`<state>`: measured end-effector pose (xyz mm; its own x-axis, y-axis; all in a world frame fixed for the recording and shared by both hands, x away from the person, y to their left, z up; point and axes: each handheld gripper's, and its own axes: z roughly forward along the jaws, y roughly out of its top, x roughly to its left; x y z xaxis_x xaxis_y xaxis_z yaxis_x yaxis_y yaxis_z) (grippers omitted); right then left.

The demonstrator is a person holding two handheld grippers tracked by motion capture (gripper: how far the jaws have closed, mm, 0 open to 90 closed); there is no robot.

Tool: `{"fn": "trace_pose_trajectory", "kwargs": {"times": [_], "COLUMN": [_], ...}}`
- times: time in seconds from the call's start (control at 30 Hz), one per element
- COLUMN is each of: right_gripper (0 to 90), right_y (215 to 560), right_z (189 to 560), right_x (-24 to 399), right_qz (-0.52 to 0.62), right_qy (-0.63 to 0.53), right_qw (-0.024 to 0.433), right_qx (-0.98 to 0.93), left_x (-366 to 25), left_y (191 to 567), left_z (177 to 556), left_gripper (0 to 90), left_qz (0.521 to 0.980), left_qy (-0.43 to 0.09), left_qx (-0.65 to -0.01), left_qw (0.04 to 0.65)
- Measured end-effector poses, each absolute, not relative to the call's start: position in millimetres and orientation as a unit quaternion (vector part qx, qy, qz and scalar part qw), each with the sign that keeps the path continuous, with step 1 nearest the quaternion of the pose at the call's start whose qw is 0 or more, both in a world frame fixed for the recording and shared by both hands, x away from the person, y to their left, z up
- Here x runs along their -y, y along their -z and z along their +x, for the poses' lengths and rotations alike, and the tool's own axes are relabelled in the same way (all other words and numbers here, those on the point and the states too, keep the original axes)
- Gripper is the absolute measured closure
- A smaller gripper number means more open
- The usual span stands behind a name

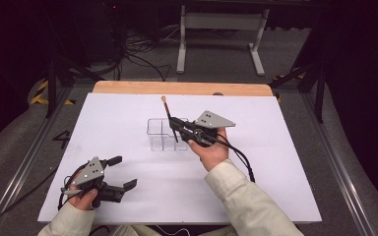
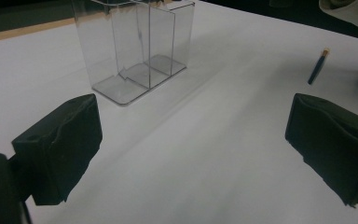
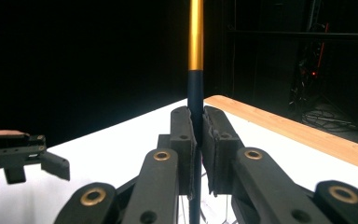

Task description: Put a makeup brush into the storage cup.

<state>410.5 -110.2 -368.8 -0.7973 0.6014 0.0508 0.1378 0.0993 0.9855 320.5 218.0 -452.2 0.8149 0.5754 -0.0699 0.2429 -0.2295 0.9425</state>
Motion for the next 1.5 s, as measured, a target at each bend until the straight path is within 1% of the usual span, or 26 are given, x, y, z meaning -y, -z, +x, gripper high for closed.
{"fn": "trace_pose_trajectory", "kwargs": {"times": [0.37, 0.87, 1.2, 1.5], "right_gripper": [83.5, 83.5, 83.5, 83.5], "right_y": [365.6, 369.3, 371.1, 379.4], "right_z": [421.9, 438.0, 445.1, 450.7], "right_x": [101.1, 103.5, 93.1, 84.9], "right_qz": [0.263, 0.287, 0.288, 0.291], "right_qy": [-0.624, -0.623, -0.623, -0.617], "right_qw": [0.192, 0.202, 0.205, 0.203], "right_qx": [-0.71, -0.699, -0.698, -0.703], "left_x": [-217.8, -217.4, -217.5, -217.6], "left_y": [452.1, 452.4, 452.6, 452.9], "left_z": [320.8, 321.0, 320.9, 320.8], "left_gripper": [4.3, 4.3, 4.3, 4.3], "left_qz": [0.771, 0.771, 0.771, 0.771], "left_qy": [-0.148, -0.147, -0.147, -0.145], "left_qx": [-0.264, -0.265, -0.265, -0.265], "left_qw": [0.561, 0.561, 0.561, 0.561]}}
